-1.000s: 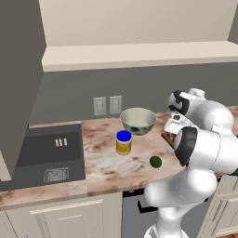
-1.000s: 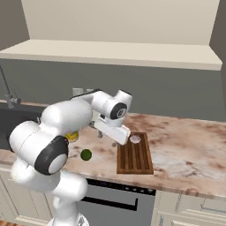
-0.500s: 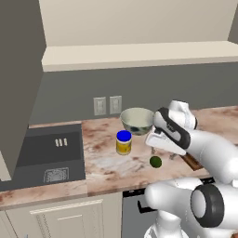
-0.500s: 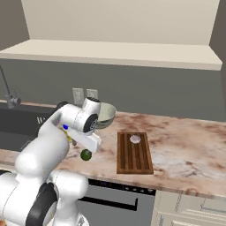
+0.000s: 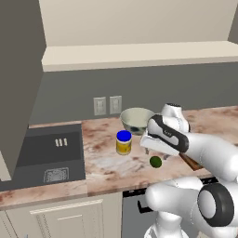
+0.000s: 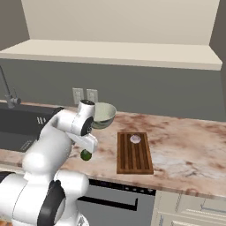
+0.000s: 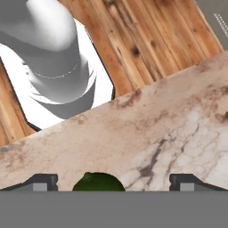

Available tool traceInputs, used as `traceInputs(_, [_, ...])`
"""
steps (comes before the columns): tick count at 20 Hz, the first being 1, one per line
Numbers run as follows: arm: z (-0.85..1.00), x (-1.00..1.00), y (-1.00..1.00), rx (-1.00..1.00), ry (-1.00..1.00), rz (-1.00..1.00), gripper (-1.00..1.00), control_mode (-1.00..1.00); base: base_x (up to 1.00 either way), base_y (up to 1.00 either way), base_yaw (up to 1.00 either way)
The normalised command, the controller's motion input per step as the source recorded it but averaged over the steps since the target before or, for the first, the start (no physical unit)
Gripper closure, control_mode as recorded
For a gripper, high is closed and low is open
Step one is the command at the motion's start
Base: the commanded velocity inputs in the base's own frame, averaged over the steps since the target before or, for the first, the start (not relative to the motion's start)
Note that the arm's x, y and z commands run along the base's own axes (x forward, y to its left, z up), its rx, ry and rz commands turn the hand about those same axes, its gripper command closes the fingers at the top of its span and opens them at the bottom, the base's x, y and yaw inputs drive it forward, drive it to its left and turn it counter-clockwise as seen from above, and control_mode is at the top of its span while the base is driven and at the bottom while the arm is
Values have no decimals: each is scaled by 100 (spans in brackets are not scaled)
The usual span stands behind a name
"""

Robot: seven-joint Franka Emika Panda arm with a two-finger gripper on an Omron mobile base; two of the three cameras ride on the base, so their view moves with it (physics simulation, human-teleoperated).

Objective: Open the cabinet. Place the bowl and condiment on the counter. Then place the lime and garlic on the cutting board.

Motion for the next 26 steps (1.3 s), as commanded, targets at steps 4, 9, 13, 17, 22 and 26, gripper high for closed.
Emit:
traceInputs(4, [-23,8,0,0,0,2,-100,-100,0,0,0])
traceInputs(9, [-23,-2,-3,0,0,5,-100,-100,0,0,0])
traceInputs(13, [-28,0,0,0,0,5,-100,-100,0,0,0])
traceInputs(17, [-26,0,-2,0,0,4,-100,-100,0,0,0])
traceInputs(22, [-12,2,-14,0,0,4,-100,-100,0,0,0])
traceInputs(26, [-18,8,-1,0,0,3,-100,-100,0,0,0])
